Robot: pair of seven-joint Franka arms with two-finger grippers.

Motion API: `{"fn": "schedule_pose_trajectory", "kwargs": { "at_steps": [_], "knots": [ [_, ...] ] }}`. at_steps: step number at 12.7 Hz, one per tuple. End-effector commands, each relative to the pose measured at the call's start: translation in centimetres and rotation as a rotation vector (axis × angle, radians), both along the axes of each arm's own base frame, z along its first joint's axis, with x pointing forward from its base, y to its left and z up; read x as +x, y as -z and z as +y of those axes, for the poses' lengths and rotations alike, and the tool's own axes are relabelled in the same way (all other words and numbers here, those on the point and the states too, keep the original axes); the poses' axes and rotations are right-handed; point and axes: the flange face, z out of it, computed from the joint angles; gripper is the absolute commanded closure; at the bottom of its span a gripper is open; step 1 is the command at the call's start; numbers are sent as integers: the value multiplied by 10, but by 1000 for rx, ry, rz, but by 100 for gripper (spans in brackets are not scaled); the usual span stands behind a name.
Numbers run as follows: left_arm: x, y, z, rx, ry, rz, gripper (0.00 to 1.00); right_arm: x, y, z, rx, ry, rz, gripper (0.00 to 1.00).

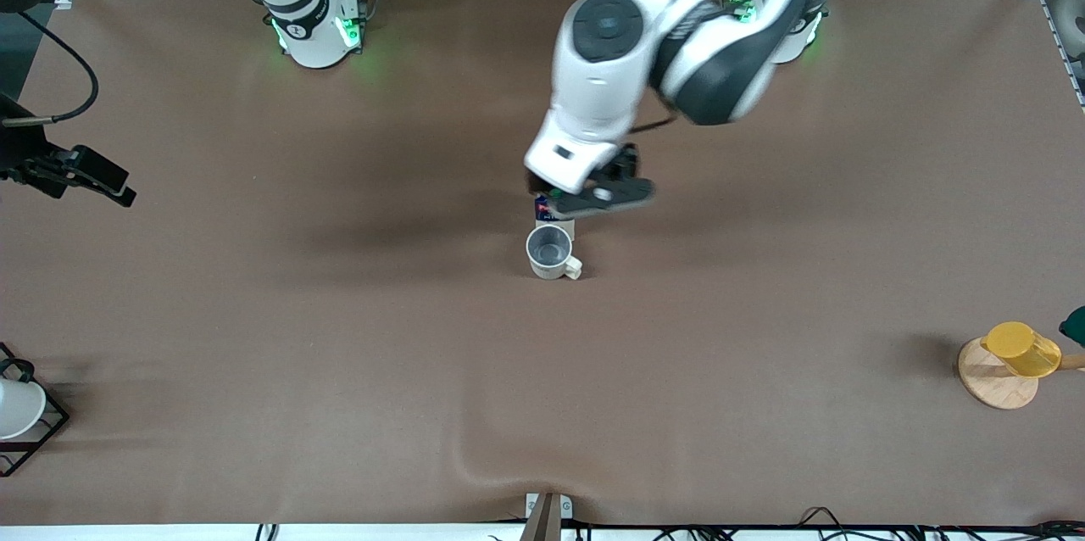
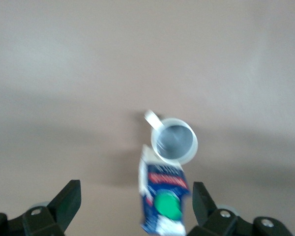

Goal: Place milk next to cup
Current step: 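Open the left gripper and withdraw it from the milk carton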

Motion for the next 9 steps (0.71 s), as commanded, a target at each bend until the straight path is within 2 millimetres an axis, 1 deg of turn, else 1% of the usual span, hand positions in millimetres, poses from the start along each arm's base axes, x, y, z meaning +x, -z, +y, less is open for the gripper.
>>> {"fn": "schedule_pose_trajectory", "kwargs": {
  "at_steps": [1,2,3,4,5,6,7,9],
  "knots": [
    [38,-22,88,28,-14,-4,0,5,-5,0,-21,-10,7,0],
    [46,-29,115,39,-2,6,0,5,-4,0,-20,-9,9,0],
    [49,-35,138,55,37,32,0,5,-3,0,-17,-9,12,0],
    [52,-46,166,61,69,55,0,5,-3,1,-18,-12,12,0],
    [50,-59,192,69,91,75,0,5,-3,1,-18,-10,12,0],
    [46,-65,210,76,125,93,0,5,-2,1,-18,-10,15,0],
    [34,-78,226,85,177,85,0,4,-3,0,-16,-9,18,0],
    [16,-96,265,106,216,74,0,4,-1,0,-14,-9,24,0]
  ]
}}
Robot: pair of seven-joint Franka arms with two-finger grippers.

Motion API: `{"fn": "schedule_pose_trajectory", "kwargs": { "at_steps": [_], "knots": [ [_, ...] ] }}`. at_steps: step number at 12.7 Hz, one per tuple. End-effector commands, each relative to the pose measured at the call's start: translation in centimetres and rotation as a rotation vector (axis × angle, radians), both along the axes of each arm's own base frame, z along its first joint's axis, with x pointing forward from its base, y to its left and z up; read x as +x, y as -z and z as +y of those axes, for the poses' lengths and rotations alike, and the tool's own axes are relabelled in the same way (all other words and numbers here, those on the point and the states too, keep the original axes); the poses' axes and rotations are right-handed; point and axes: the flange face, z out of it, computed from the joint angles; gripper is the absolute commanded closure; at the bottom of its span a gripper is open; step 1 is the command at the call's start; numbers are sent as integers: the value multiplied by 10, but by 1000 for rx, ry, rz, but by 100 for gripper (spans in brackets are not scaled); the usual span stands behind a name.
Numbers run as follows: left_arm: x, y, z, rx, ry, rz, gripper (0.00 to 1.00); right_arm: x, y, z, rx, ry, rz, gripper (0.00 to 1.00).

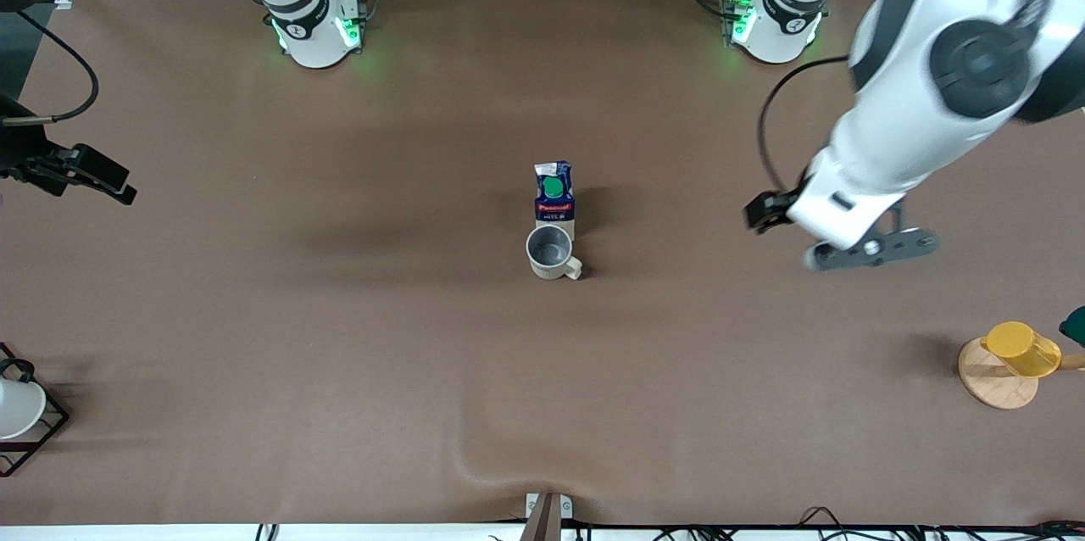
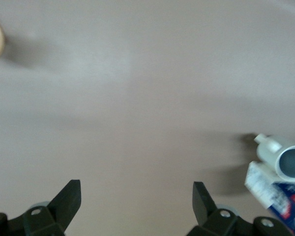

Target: Place milk next to cup

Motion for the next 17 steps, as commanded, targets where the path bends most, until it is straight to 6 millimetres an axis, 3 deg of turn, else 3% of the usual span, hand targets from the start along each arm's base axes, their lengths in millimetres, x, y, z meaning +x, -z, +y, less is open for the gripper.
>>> {"fn": "schedule_pose_trajectory", "kwargs": {
  "at_steps": [1,4,6,11,17],
  "knots": [
    [-42,-25,47,17,82,0,0,4,-3,-1,-13,-7,9,0],
    [-51,-51,105,-68,156,7,0,4,-3,-1,-11,-7,12,0],
    [-53,-62,119,-64,145,-16,0,4,-3,0,-11,-9,12,0],
    [-58,-92,111,-59,155,-49,0,4,0,0,-10,-9,21,0],
    [-61,-88,109,-65,162,-7,0,6,3,-1,-9,-7,26,0]
  ]
}}
